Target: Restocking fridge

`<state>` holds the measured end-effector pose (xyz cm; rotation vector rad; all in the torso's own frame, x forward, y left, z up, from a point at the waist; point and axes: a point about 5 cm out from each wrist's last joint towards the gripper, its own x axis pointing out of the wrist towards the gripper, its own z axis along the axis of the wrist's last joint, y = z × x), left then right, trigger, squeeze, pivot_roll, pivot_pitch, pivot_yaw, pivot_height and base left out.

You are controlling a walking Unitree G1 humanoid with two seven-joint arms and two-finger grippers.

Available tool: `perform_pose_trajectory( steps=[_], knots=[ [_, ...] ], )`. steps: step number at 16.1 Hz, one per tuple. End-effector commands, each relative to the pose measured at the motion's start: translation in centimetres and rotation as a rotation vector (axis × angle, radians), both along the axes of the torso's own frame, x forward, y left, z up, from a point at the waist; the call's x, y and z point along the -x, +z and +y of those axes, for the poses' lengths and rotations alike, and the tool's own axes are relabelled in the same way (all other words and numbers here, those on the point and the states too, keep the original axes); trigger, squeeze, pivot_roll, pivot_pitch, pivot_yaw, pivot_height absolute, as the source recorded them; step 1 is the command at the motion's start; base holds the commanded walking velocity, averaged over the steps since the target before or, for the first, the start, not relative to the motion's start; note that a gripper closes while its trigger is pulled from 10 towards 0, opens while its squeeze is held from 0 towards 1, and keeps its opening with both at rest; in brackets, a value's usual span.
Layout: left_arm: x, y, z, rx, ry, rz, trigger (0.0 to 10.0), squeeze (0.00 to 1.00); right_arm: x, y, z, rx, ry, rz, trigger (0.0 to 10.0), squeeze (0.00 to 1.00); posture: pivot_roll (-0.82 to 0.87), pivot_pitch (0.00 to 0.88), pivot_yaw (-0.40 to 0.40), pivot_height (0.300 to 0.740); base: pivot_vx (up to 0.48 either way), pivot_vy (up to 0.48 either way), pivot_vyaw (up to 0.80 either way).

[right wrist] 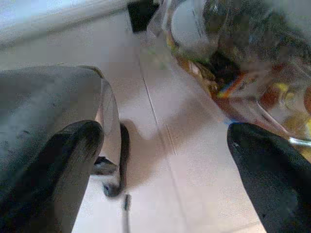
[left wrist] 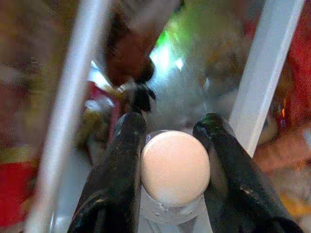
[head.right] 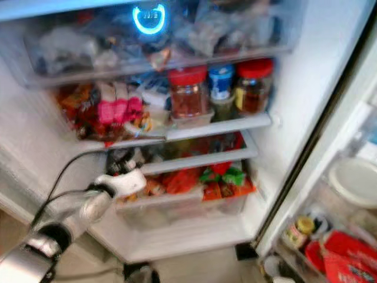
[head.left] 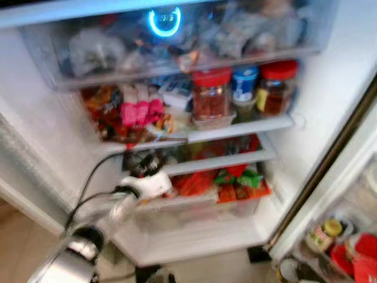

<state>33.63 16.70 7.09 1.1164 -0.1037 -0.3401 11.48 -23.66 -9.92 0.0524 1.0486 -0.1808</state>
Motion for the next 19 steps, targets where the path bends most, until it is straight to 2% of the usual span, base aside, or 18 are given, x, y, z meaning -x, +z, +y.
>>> perform_pose_trajectory(
  steps=[1, 3, 5, 7, 10, 11, 15, 18, 19],
  knots=[
    [-0.3, 0.5, -0.9, 0.005, -0.028, -0.020, 10.0, 0.00, 0.6, -0.4, 1.2, -0.039, 0.020, 0.025, 10.0, 0.00, -0.06, 0.017, 0.083, 0.641, 0.330, 0.000, 0.00],
    [0.1, -0.4, -0.8, 0.035, -0.034, 0.059, 10.0, 0.00, 0.5, -0.4, 1.2, -0.039, 0.020, 0.023, 10.0, 0.00, -0.06, 0.018, 0.082, 0.641, 0.129, 0.000, 0.00],
    [0.8, -1.2, -0.7, 0.019, -0.064, 0.094, 10.0, 0.00, 0.5, -0.4, 1.1, -0.039, 0.018, 0.022, 10.0, 0.00, -0.06, 0.026, 0.080, 0.641, 0.000, 0.000, 0.00],
    [1.1, -1.8, 0.3, 0.000, -0.041, 0.135, 10.0, 0.00, 0.6, -0.4, 1.1, -0.039, 0.015, 0.025, 10.0, 0.00, -0.07, 0.048, 0.078, 0.641, 0.000, 0.000, 0.00],
    [1.5, -2.6, 0.5, -0.081, -0.058, 0.179, 10.0, 0.00, 0.8, -0.4, 0.9, -0.042, 0.014, 0.028, 10.0, 0.00, -0.08, 0.079, 0.073, 0.641, 0.000, 0.000, 0.00],
    [1.6, -2.8, 0.3, -0.134, -0.080, 0.177, 10.0, 0.00, 0.8, -0.4, 0.8, -0.041, 0.016, 0.029, 10.0, 0.00, -0.09, 0.088, 0.069, 0.641, 0.000, 0.000, 0.00],
    [0.7, -2.6, 0.8, -0.220, 0.034, 0.139, 10.0, 0.00, 1.1, -0.4, 0.4, -0.032, 0.022, 0.036, 10.0, 0.00, -0.11, 0.137, 0.045, 0.641, 0.000, 0.000, 0.00],
    [-0.2, -1.7, 1.0, -0.225, 0.115, 0.090, 10.0, 0.00, 1.4, -0.4, 0.0, -0.028, 0.026, 0.042, 10.0, 0.00, -0.12, 0.148, 0.026, 0.641, 0.000, 0.000, 0.00],
    [-0.6, -1.3, 1.0, -0.228, 0.134, 0.068, 10.0, 0.50, 1.4, -0.4, -0.1, -0.024, 0.033, 0.046, 10.0, 0.00, -0.12, 0.154, 0.018, 0.641, 0.000, 0.000, 0.00]
  ],
)
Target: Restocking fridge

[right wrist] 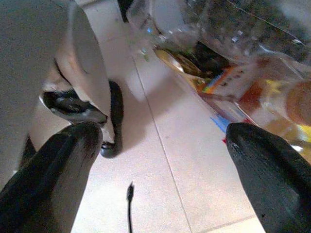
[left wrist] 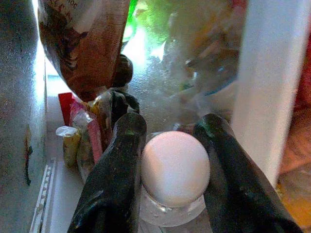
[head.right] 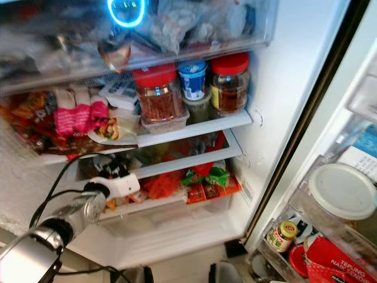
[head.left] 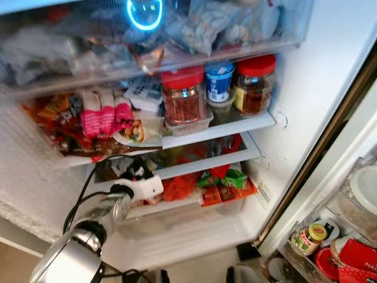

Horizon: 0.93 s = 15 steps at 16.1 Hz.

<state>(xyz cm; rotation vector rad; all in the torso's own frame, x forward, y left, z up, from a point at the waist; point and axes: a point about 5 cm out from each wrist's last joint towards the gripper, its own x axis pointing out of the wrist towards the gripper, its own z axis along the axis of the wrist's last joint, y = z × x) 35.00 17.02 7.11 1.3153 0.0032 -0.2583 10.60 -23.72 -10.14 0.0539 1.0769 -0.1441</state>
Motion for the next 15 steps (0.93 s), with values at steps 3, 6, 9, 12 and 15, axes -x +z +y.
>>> perform_pose_trajectory(
  steps=[3, 6, 9, 12, 15],
  knots=[
    [0.2, -0.4, 1.3, -0.004, 0.070, 0.026, 10.0, 0.87, 0.6, -0.1, -0.2, 0.000, 0.012, 0.019, 10.0, 0.00, -0.12, 0.159, 0.010, 0.641, 0.000, 0.000, 0.00],
    [-0.4, 0.7, 1.8, 0.019, 0.087, -0.005, 10.0, 0.94, 0.5, -0.1, -0.1, -0.001, 0.019, 0.014, 10.0, 0.00, -0.12, 0.161, 0.008, 0.641, 0.000, 0.000, 0.00],
    [-1.2, 2.2, 1.4, 0.048, 0.060, -0.076, 10.0, 1.00, 0.4, -0.1, -0.1, 0.001, 0.020, 0.016, 10.0, 0.00, -0.11, 0.155, 0.009, 0.641, 0.000, 0.000, 0.00],
    [-1.6, 3.0, 0.7, 0.075, 0.023, -0.101, 10.0, 1.00, 0.4, -0.1, -0.1, 0.003, 0.022, 0.018, 10.0, 0.00, -0.11, 0.148, 0.010, 0.641, 0.000, 0.000, 0.00],
    [-1.6, 3.2, 0.1, 0.115, -0.010, -0.086, 10.0, 1.00, 0.3, -0.1, -0.1, 0.002, 0.023, 0.016, 10.0, 0.00, -0.11, 0.140, 0.014, 0.641, 0.000, 0.000, 0.00]
  ],
)
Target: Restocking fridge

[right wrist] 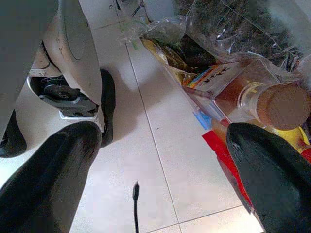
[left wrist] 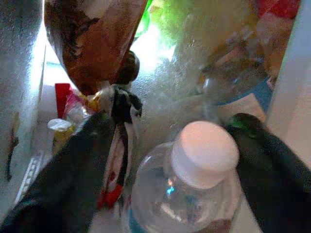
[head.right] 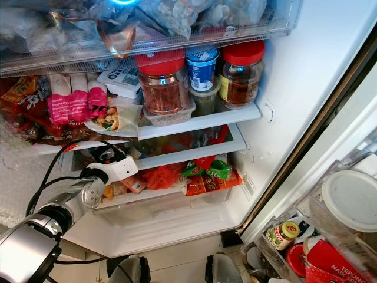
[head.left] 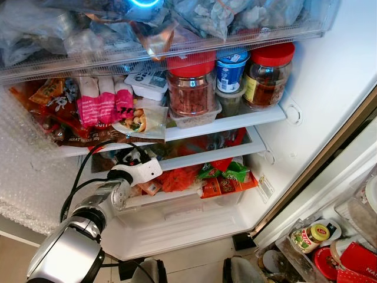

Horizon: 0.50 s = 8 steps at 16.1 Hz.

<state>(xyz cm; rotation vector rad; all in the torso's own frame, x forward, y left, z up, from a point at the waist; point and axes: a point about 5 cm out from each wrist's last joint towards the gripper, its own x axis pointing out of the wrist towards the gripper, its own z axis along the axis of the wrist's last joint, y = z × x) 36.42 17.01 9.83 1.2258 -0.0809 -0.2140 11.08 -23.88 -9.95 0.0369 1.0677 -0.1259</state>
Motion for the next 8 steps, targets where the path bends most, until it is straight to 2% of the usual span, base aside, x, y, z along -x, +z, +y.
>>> perform_pose_trajectory(
  steps=[1, 2, 3, 4, 6, 7, 8],
  knots=[
    [-0.20, 0.44, 0.04, 0.012, -0.009, -0.005, 10.0, 1.00, 0.78, -0.25, 0.09, -0.003, 0.000, 0.026, 10.0, 0.00, -0.11, 0.137, 0.015, 0.641, 0.000, 0.000, 0.00],
    [-0.18, 0.40, -0.12, 0.008, -0.027, 0.010, 10.0, 1.00, 0.77, -0.25, 0.10, -0.004, 0.002, 0.026, 10.0, 0.00, -0.11, 0.130, 0.018, 0.641, 0.000, 0.000, 0.00],
    [-0.06, 0.18, -0.43, 0.022, -0.058, 0.050, 10.0, 0.29, 0.79, -0.26, 0.12, -0.004, 0.003, 0.027, 10.0, 0.00, -0.11, 0.128, 0.018, 0.641, 0.000, 0.000, 0.00],
    [-0.02, 0.13, -0.49, 0.026, -0.068, 0.060, 10.0, 0.00, 0.80, -0.27, 0.13, -0.005, 0.004, 0.029, 10.0, 0.00, -0.11, 0.123, 0.019, 0.641, 0.000, 0.000, 0.00],
    [0.16, -0.09, -0.67, 0.105, -0.086, 0.119, 10.0, 0.00, 0.83, -0.28, 0.15, -0.007, 0.008, 0.032, 10.0, 0.00, -0.11, 0.121, 0.019, 0.641, 0.000, 0.000, 0.00],
    [0.13, 0.10, -0.82, 0.171, -0.090, 0.126, 10.0, 0.00, 0.87, -0.29, 0.15, -0.008, 0.011, 0.034, 10.0, 0.00, -0.11, 0.117, 0.019, 0.641, 0.000, 0.000, 0.00],
    [0.06, 0.26, -0.89, 0.193, -0.088, 0.127, 10.0, 0.00, 0.90, -0.29, 0.14, -0.008, 0.011, 0.035, 10.0, 0.00, -0.11, 0.116, 0.017, 0.641, 0.000, 0.000, 0.00]
  ],
)
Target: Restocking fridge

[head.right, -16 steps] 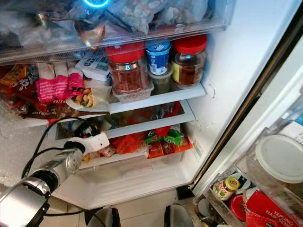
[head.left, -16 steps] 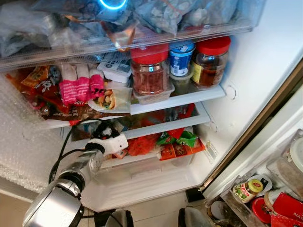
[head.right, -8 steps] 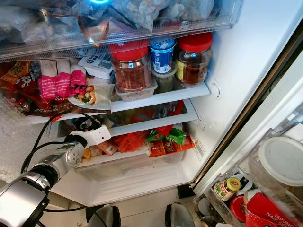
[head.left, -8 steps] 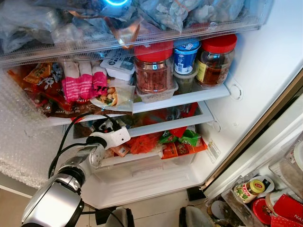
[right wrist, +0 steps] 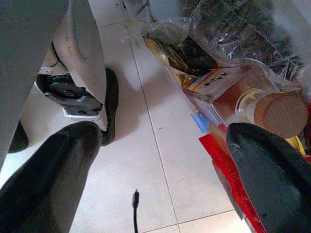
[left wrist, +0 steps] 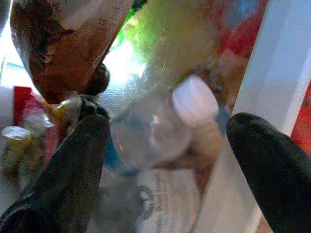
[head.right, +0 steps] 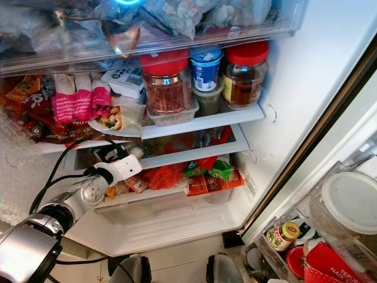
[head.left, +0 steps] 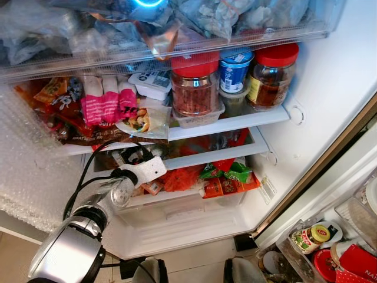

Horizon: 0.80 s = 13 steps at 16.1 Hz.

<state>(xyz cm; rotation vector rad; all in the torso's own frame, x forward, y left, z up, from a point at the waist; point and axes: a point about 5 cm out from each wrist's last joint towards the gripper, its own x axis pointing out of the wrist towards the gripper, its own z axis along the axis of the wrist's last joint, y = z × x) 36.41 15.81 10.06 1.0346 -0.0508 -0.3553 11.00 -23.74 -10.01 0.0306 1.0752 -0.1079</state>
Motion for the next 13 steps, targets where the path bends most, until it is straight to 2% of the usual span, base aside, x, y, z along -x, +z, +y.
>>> perform_pose_trajectory(
  steps=[1, 3, 7, 8, 9, 10, 11, 12, 13],
  knots=[
    [0.0, 0.2, 0.3, 0.025, 0.007, 0.004, 10.0, 0.00, 0.8, -0.2, 0.0, -0.004, -0.005, 0.028, 10.0, 0.00, -0.11, 0.115, 0.017, 0.641, 0.000, 0.000, 0.00],
    [-0.3, 0.7, 0.1, 0.063, 0.004, -0.009, 10.0, 0.00, 0.9, -0.2, -0.1, -0.001, -0.004, 0.030, 10.0, 0.00, -0.11, 0.110, 0.017, 0.641, 0.000, 0.000, 0.00],
    [-0.1, 1.2, 0.0, 0.305, 0.009, 0.006, 10.0, 0.00, 0.8, -0.2, -0.1, 0.000, -0.008, 0.023, 10.0, 0.00, -0.10, 0.118, 0.017, 0.641, 0.000, 0.000, 0.00],
    [0.4, 0.5, 0.0, 0.426, 0.020, 0.048, 10.0, 0.00, 0.7, -0.2, 0.0, -0.002, -0.011, 0.019, 10.0, 0.00, -0.09, 0.121, 0.017, 0.641, 0.000, 0.000, 0.00],
    [0.5, 0.3, 0.0, 0.459, 0.024, 0.058, 10.0, 0.00, 0.7, -0.2, 0.0, -0.003, -0.011, 0.018, 10.0, 0.00, -0.09, 0.121, 0.017, 0.641, 0.000, 0.000, 0.00],
    [1.0, -0.3, 0.0, 0.562, 0.046, 0.085, 10.0, 0.00, 0.6, -0.2, 0.0, -0.005, -0.011, 0.017, 10.0, 0.00, -0.08, 0.123, 0.022, 0.641, 0.000, 0.000, 0.00],
    [1.1, -0.5, 0.0, 0.593, 0.053, 0.093, 10.0, 0.00, 0.6, -0.2, 0.0, -0.005, -0.011, 0.016, 10.0, 0.00, -0.08, 0.123, 0.023, 0.641, 0.000, 0.000, 0.00],
    [1.7, -1.3, 0.1, 0.700, 0.084, 0.114, 10.0, 0.00, 0.5, -0.2, 0.0, -0.007, -0.013, 0.013, 10.0, 0.00, -0.09, 0.123, 0.029, 0.641, 0.000, 0.000, 0.00],
    [3.2, -3.0, 0.4, 0.829, 0.143, 0.139, 10.0, 0.00, 0.4, -0.1, 0.1, -0.008, -0.019, 0.009, 10.0, 0.00, -0.09, 0.122, 0.031, 0.641, 0.000, 0.000, 0.00]
  ],
)
